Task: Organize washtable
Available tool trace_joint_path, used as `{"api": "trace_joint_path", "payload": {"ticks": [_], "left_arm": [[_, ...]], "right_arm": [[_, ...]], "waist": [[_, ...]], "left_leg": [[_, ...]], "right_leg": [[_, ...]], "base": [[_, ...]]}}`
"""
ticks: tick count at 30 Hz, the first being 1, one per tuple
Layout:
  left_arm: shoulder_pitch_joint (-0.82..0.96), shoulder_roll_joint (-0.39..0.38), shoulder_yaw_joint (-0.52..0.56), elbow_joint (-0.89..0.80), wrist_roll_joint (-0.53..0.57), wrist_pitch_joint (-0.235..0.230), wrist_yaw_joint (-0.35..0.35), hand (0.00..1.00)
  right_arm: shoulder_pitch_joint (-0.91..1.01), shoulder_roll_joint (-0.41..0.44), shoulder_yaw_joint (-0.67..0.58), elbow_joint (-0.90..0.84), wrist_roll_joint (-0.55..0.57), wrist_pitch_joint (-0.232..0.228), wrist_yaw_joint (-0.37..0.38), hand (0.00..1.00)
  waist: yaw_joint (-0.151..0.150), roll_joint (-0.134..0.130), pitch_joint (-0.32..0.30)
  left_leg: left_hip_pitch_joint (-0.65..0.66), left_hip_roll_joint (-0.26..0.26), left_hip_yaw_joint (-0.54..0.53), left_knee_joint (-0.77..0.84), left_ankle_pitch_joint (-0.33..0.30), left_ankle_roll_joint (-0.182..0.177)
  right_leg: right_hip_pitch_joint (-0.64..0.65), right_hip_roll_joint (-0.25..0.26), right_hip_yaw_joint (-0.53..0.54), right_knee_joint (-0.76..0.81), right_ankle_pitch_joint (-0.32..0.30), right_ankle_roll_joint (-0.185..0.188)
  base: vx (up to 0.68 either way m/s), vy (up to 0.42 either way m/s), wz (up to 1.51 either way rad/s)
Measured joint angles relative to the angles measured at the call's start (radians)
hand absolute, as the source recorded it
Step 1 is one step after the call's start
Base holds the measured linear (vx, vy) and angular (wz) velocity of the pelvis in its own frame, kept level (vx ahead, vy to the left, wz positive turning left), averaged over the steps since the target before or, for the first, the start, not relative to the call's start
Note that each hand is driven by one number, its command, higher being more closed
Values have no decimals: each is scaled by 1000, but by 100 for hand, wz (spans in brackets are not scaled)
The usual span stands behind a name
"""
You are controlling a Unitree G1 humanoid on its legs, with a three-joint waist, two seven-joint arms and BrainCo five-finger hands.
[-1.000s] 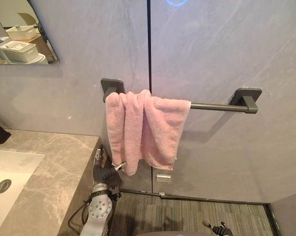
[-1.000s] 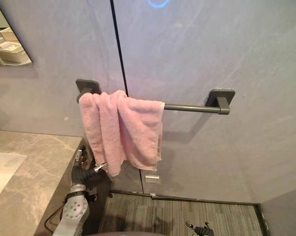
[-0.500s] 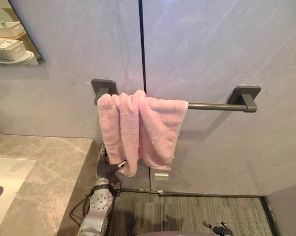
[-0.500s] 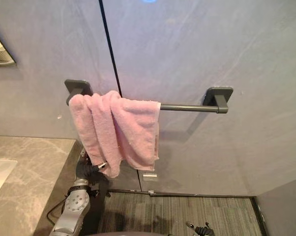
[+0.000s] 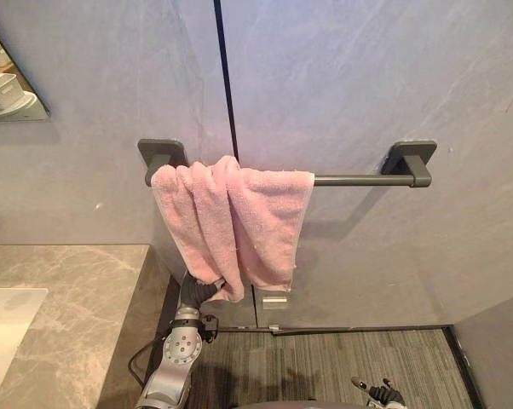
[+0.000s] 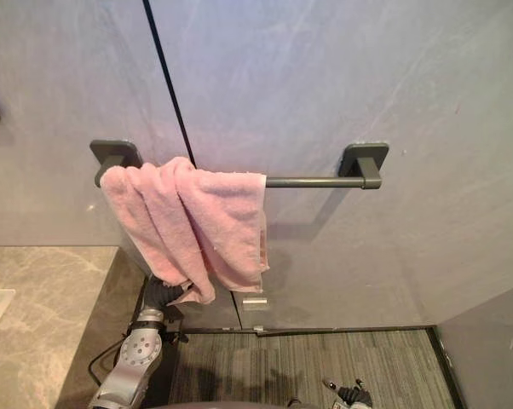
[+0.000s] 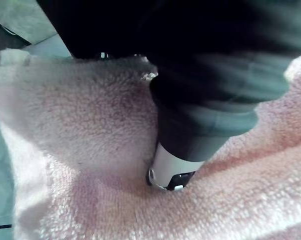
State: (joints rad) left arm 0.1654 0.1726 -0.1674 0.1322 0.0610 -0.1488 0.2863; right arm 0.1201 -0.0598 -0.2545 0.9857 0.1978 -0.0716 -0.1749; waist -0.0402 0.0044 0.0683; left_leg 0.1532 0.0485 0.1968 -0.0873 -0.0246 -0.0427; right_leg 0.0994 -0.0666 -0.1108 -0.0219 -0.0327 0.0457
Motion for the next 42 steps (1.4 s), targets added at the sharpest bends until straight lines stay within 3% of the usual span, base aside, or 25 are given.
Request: {"api": "trace_joint_path", "payload": {"ticks": [11, 21, 35, 42], "left_arm": [[-1, -2, 22, -6, -1, -2, 6, 100], [3, -12, 21, -76, -10, -13, -1, 100], [-32, -64, 17, -116, -13, -15, -3, 100], [-32, -93, -3, -125, -30, -17, -3, 100]], "right_arm": [[98, -7, 117, -515, -52, -63, 7, 0], [123, -9, 203, -772, -32, -101, 128, 0], [99, -30, 386, -972, 29, -119, 203, 0], [24, -35, 474, -974, 50, -120, 223, 0]], "waist": [[-2, 11, 6], [-1, 8, 8], [16, 2, 12], [27, 1, 12]], "left_leg": [[-14, 1, 1, 26, -6, 4], [-18, 3, 5, 33, -7, 2], [-21, 1, -13, 61, -25, 12], [-18, 0, -33, 63, -24, 11]], "right_leg": [[-19, -3, 20, 7, 15, 6], [-26, 0, 39, 7, 16, 8], [-12, -6, 35, 20, 16, 12], [1, -7, 18, 20, 13, 15]], "base": [[-59, -19, -5], [-15, -14, -4], [-28, -10, 1], [-25, -20, 8]]}}
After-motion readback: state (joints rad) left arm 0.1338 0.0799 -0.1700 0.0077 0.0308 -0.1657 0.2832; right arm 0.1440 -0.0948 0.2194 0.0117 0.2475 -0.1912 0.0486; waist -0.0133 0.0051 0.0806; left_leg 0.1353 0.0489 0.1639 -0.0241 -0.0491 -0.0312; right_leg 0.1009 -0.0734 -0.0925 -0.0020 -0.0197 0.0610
